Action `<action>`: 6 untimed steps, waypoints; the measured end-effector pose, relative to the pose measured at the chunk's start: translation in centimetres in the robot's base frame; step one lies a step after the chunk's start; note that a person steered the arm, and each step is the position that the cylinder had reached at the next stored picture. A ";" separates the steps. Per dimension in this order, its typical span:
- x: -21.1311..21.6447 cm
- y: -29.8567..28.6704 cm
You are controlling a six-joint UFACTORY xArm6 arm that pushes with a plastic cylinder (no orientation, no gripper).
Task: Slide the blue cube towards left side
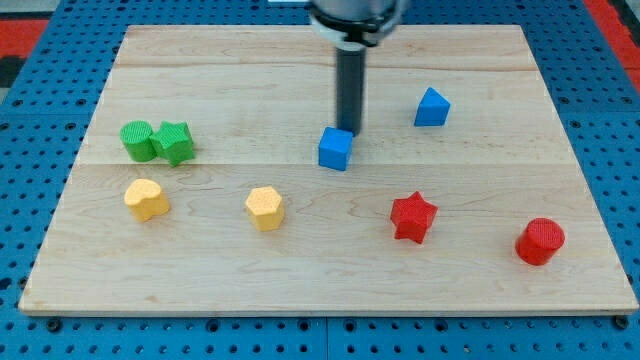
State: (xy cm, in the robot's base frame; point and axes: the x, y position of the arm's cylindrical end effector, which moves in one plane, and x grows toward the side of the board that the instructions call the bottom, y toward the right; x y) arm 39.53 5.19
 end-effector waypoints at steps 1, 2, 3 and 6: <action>2.1 3.7; 2.2 0.2; 1.4 -7.0; 5.1 -8.9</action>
